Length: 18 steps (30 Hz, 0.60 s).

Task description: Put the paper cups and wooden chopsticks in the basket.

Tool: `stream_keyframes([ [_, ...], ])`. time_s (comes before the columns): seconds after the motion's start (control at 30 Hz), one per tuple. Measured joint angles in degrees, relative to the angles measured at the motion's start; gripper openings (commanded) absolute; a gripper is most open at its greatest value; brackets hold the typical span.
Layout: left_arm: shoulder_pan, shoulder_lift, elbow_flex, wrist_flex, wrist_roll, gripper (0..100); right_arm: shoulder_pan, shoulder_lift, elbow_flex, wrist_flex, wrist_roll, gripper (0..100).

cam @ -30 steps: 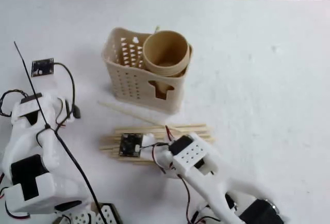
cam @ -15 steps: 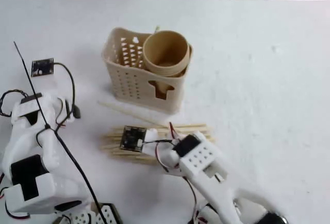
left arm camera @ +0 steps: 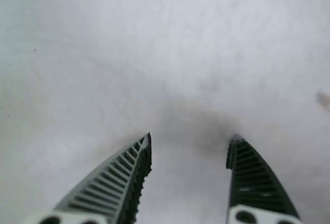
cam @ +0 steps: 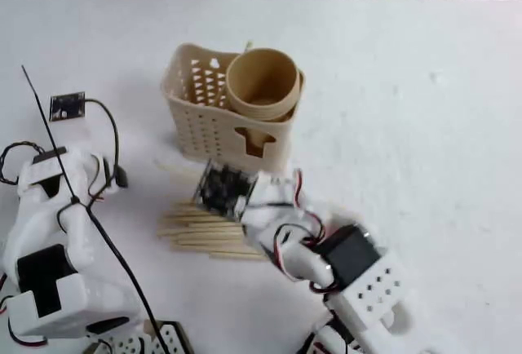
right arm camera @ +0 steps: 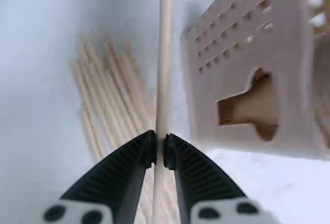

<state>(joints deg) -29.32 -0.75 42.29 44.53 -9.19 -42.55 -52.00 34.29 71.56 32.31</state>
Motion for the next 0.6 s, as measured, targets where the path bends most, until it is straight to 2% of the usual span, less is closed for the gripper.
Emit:
stream_keyframes([
  [0.17,0.0,0.0,0.0,0.0,0.0,24,0.0,14.6,-24.6,-2.3,-7.6,1.6],
  [0.33,0.0,0.0,0.0,0.0,0.0,24,0.0,30.9,-43.0,-15.6,-10.1,1.6],
  [0.6,0.0,0.0,0.0,0.0,0.0,24,0.3,40.1,-48.5,-32.8,-14.2,1.6],
])
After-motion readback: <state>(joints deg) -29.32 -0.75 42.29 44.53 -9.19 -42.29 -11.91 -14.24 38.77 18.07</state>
